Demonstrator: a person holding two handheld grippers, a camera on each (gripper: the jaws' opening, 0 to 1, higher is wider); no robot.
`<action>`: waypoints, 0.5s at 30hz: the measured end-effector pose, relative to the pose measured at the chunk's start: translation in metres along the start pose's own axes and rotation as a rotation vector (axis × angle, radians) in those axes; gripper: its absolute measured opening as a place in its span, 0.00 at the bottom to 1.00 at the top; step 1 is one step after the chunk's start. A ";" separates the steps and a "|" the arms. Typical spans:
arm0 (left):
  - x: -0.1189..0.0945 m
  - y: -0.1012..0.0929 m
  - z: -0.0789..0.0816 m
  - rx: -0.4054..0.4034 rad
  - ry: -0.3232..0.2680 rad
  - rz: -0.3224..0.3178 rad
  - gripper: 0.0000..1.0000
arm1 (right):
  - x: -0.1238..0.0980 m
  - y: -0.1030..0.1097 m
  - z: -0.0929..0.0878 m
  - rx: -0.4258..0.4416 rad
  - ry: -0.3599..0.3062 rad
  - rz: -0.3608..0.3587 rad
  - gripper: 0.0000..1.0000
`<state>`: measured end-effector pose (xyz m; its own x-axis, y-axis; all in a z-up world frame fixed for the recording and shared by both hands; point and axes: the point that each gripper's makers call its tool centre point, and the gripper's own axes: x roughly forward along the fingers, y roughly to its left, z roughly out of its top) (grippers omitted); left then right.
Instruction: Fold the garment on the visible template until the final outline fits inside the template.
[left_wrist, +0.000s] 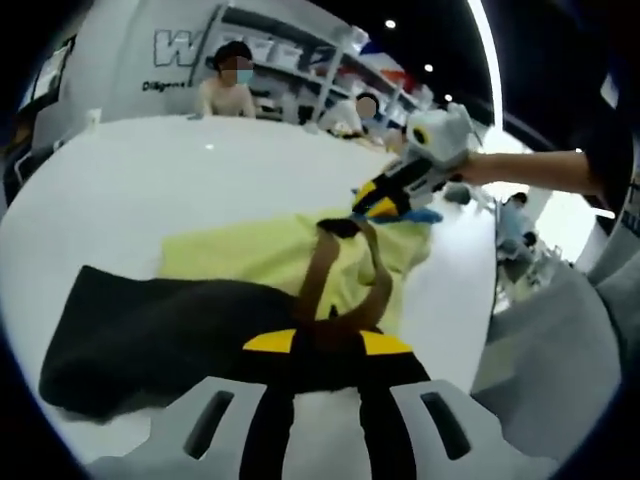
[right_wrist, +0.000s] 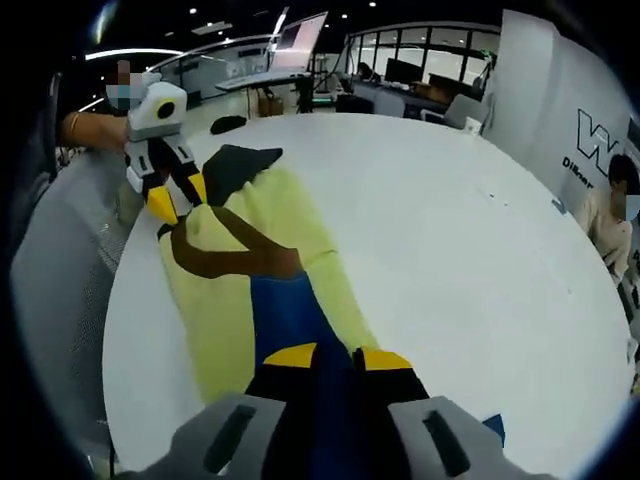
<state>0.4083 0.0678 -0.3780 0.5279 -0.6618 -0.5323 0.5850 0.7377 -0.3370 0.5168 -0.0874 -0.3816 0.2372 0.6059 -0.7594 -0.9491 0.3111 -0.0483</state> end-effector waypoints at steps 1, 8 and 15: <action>0.001 0.000 -0.001 -0.004 0.002 0.001 0.21 | 0.000 0.001 -0.001 0.000 0.001 0.005 0.01; 0.002 -0.001 -0.002 -0.011 0.000 -0.005 0.20 | -0.008 0.009 -0.006 -0.005 0.010 0.011 0.00; 0.001 -0.002 0.001 0.008 -0.002 -0.012 0.21 | -0.031 -0.006 0.018 0.010 -0.077 -0.084 0.00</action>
<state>0.4079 0.0655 -0.3772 0.5222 -0.6706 -0.5269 0.5958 0.7289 -0.3373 0.5188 -0.0949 -0.3455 0.3316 0.6314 -0.7009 -0.9232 0.3703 -0.1032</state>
